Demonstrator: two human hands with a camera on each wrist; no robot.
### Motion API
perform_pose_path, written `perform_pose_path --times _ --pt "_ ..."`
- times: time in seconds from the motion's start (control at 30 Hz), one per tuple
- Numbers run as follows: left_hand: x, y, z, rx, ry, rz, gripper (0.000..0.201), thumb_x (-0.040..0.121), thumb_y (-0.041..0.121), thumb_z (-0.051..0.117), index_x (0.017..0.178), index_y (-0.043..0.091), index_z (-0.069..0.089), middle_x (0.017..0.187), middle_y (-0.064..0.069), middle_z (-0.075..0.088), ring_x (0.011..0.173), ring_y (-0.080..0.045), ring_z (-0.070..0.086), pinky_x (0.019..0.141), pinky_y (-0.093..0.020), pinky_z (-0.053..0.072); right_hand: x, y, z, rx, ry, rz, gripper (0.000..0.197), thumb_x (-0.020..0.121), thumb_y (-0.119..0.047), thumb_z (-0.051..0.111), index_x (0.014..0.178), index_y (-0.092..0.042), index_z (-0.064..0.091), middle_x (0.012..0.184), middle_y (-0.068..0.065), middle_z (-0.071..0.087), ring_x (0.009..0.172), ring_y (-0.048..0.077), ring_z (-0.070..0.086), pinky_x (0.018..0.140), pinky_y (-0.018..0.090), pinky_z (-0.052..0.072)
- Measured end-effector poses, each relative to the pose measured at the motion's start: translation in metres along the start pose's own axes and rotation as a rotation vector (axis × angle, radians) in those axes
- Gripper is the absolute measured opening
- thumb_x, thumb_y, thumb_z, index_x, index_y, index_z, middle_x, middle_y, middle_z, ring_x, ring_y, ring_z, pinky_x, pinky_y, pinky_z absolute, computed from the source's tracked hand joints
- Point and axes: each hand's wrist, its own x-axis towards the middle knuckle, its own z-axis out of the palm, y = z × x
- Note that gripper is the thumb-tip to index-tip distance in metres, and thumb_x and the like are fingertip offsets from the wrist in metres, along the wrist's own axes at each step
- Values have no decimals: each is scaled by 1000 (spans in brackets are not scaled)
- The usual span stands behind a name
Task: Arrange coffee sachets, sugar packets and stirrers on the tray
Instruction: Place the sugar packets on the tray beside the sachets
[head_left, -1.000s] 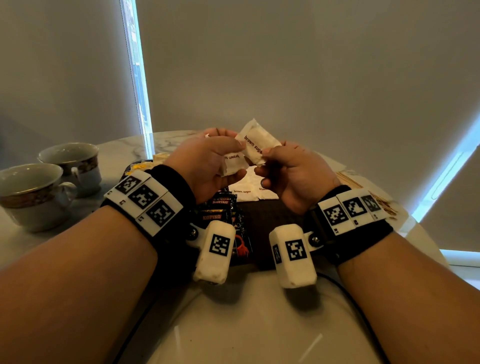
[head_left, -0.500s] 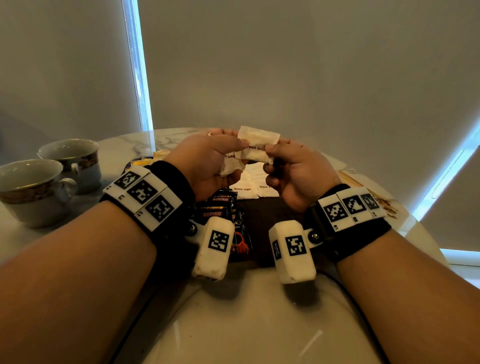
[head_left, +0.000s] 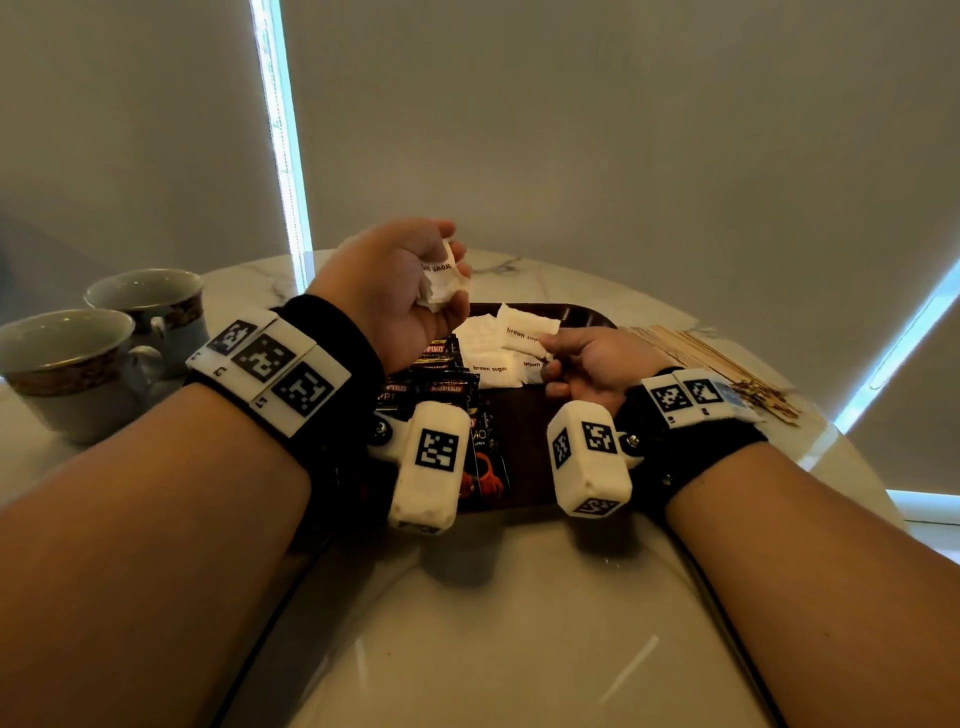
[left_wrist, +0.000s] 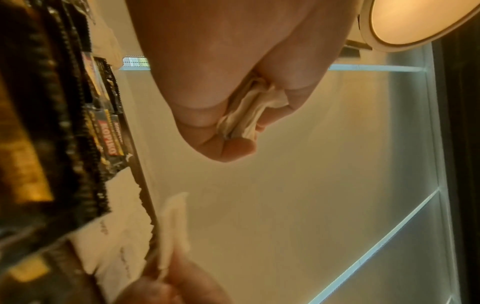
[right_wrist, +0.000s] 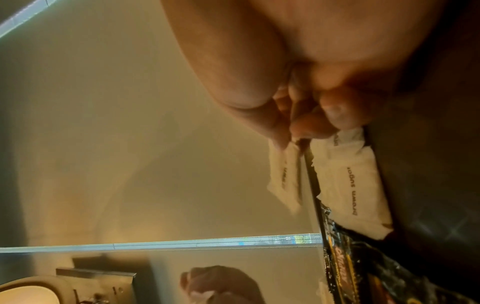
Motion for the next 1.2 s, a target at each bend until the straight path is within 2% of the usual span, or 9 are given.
perform_pose_path --times 0.1,0.27,0.37,0.43,0.6,0.73,0.87,0.97,1.2 --pt "-5 6 4 -25 -13 -6 20 95 3 46 105 10 61 95 -9 57 76 -18 58 53 -28 50 -1 -1 0 -97 -1 55 28 99 -9 55 125 -2 58 84 7 55 53 9 42 39 18 39" --pt "-13 9 9 -52 -30 -12 22 93 2 44 105 9 61 97 -10 56 77 -19 58 54 -28 50 -2 -4 2 -278 0 126 24 98 -12 58 121 -6 57 64 3 49 40 9 40 34 19 37" --pt "-19 1 5 -40 -42 -28 24 93 3 42 107 9 61 98 -11 58 79 -20 59 56 -29 51 -6 -5 3 -326 7 128 17 99 -11 57 115 -7 60 62 2 51 43 9 42 35 18 38" --pt "-24 -6 -4 -42 -31 -48 25 94 2 41 109 8 61 101 -12 59 82 -21 59 58 -29 51 -11 -5 6 -355 13 114 6 100 -8 55 104 -10 59 62 2 53 48 9 44 37 15 39" --pt "-25 -11 -18 -89 -5 -73 26 94 3 39 106 8 61 102 -13 59 82 -22 60 57 -29 52 -11 -5 8 -391 25 88 12 99 -3 55 105 -13 59 68 5 58 40 8 51 36 17 42" --pt "-27 -8 -18 -128 -26 -49 25 94 3 40 108 7 60 99 -14 59 78 -22 61 56 -29 53 -12 -5 10 -426 41 68 10 97 -3 59 100 -12 63 67 5 64 51 9 55 41 16 47" --pt "-29 -5 -17 -171 -43 -39 22 94 4 40 108 7 57 96 -14 58 78 -23 61 56 -29 53 -9 -3 11 -349 36 57 14 96 1 58 107 -7 63 67 10 70 57 11 63 45 17 53" --pt "-30 -4 -17 -190 -49 -42 20 93 6 41 106 7 57 96 -14 58 79 -24 62 56 -29 53 -8 -2 11 -308 40 56 18 96 2 57 112 -4 63 77 15 73 57 13 69 46 19 55" --pt "-30 -3 -20 -237 -40 -64 25 90 10 39 103 4 60 104 -19 59 85 -28 62 59 -32 55 -11 -1 13 -271 57 47 18 97 0 58 115 0 60 87 18 71 60 16 72 47 20 56"
